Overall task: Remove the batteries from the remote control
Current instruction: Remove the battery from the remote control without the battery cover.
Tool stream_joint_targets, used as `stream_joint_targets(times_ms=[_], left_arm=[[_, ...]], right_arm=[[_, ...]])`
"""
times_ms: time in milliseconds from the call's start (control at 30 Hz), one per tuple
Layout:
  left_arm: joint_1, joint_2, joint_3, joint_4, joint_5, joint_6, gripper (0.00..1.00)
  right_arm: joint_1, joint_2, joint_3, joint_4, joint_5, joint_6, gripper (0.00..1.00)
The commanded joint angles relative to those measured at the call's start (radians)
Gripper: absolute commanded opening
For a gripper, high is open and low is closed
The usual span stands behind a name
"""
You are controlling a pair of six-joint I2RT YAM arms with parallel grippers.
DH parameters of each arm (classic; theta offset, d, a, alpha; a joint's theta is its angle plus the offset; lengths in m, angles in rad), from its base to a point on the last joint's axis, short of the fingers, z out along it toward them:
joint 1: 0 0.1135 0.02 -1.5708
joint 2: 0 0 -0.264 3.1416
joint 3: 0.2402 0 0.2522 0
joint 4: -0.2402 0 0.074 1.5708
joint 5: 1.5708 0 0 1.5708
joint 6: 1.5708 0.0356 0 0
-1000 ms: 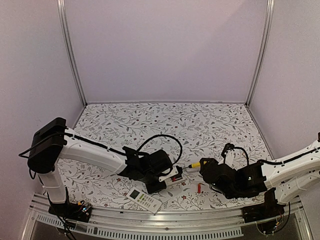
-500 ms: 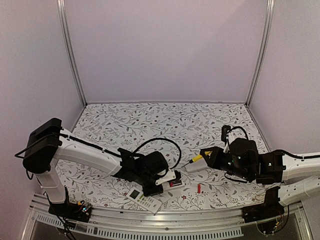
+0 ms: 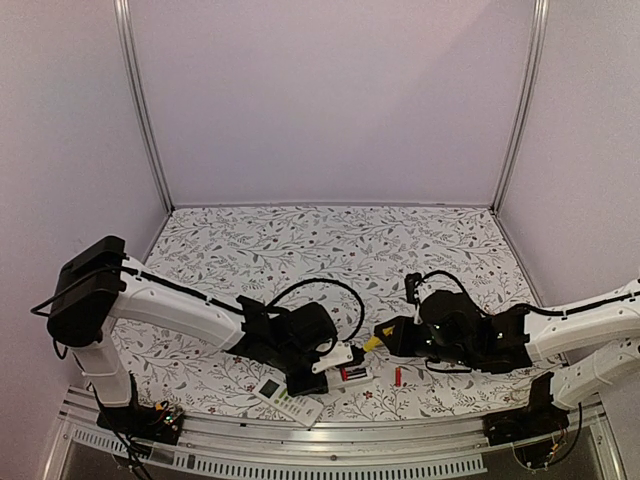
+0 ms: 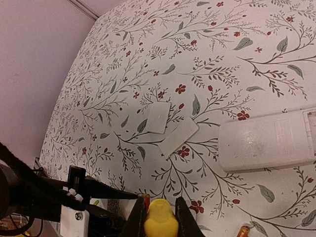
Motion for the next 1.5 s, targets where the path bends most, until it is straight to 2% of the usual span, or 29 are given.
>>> stream_joint_targets(times_ms=[0,467,633,800,900,1067,1467], left_arm=[[0.006,0.049,-0.011,-0.089,0.033,0.011,0.21],[0.03,0.073,0.012,-0.109,0.045,-0.002,0.21],[0.042,0.077,0.018,-0.113,0.046,-0.007,0.21],[0.05,0.08,0.02,-0.117,0.051,-0.01,0.21],[0.05,0.082,0.019,-0.117,0.045,-0.007,0.21],[0.047,0.071,0.009,-0.107,0.045,0.004,0.2],[0.025,-0.003,-0.058,-0.05,0.06,0.092,0.18]], right_arm=[[-0.002,0.034,0.018,0.079,-0.073,0.012,0.0],[-0.002,0.037,0.024,0.158,-0.184,0.028,0.0],[-0.002,-0.005,0.012,0.109,-0.121,0.034,0.0],[-0.002,-0.081,0.012,-0.031,-0.02,0.041,0.0],[-0.003,-0.125,0.026,-0.134,0.017,0.01,0.0],[-0.022,-0.152,0.054,-0.233,-0.046,-0.117,0.0],[-0.028,-0.157,0.112,-0.225,-0.183,-0.356,0.0]])
